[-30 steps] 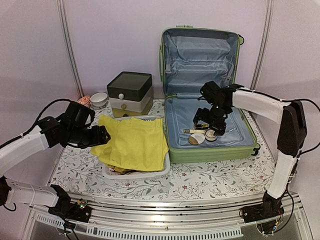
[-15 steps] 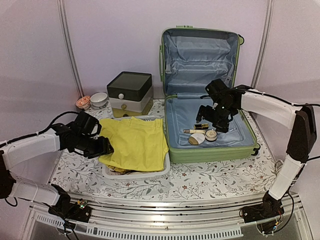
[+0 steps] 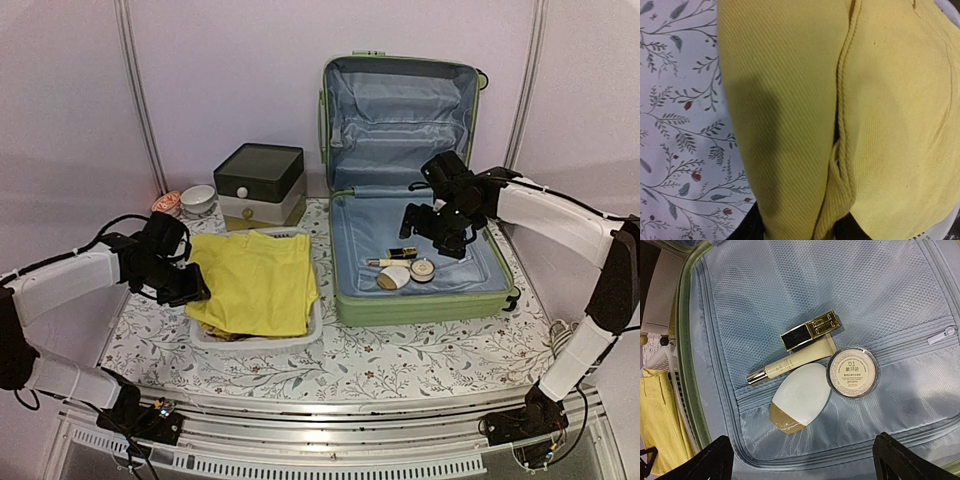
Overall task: Open, take out, and arrange the luggage
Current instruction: Move the bin to the corner of the board.
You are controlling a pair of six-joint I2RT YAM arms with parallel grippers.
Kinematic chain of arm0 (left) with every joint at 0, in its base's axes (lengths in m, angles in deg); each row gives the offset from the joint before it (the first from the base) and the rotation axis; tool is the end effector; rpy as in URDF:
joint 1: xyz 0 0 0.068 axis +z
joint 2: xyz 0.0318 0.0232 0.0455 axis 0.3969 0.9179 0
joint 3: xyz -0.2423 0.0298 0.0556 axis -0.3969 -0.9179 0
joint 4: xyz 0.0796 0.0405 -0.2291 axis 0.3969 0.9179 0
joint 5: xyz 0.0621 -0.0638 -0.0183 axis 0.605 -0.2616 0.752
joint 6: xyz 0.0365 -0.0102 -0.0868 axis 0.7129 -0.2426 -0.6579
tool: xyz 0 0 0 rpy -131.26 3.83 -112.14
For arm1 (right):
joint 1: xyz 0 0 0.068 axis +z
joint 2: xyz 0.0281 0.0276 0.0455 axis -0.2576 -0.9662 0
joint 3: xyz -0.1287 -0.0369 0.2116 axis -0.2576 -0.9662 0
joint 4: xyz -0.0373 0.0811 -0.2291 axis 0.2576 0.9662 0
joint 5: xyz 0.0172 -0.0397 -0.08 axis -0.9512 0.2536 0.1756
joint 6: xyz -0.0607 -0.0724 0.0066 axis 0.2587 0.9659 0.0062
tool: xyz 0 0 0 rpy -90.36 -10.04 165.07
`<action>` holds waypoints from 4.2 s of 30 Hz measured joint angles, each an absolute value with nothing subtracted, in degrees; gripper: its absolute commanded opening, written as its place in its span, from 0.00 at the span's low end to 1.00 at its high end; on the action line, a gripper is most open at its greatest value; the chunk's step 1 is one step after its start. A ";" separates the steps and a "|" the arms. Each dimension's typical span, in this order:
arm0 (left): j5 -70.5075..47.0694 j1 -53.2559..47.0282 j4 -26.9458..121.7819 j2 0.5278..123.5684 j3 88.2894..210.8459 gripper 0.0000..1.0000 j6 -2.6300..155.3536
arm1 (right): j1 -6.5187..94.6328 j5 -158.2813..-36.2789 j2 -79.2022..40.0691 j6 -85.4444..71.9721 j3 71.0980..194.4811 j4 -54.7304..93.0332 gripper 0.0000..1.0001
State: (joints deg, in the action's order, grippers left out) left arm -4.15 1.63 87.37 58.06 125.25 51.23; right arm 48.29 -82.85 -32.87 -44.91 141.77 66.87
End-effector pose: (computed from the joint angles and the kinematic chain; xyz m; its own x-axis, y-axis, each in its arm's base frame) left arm 0.2344 -0.0948 0.1653 -0.8785 -0.2930 -0.3773 -0.1861 0.9374 -0.2945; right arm 0.3043 0.1881 0.2389 -0.8506 0.2804 -0.4449 0.1519 0.9409 0.3027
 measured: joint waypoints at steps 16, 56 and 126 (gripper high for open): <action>-0.34 26.54 97.92 60.51 132.86 0.36 61.83 | 48.29 -82.55 -32.35 -42.05 143.22 67.61 0.99; -17.57 0.97 86.21 51.44 141.25 0.00 52.98 | 48.29 -87.18 -24.07 -30.53 136.83 57.17 0.99; 5.54 -17.72 72.64 95.02 156.88 0.00 40.35 | 47.86 -79.20 -10.14 -29.24 122.39 48.86 0.99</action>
State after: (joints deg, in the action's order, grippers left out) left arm 5.54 -17.72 72.64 95.02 156.88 40.35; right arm 47.86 -79.20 -10.14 -29.24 122.39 48.86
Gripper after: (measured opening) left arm 0.006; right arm 0.988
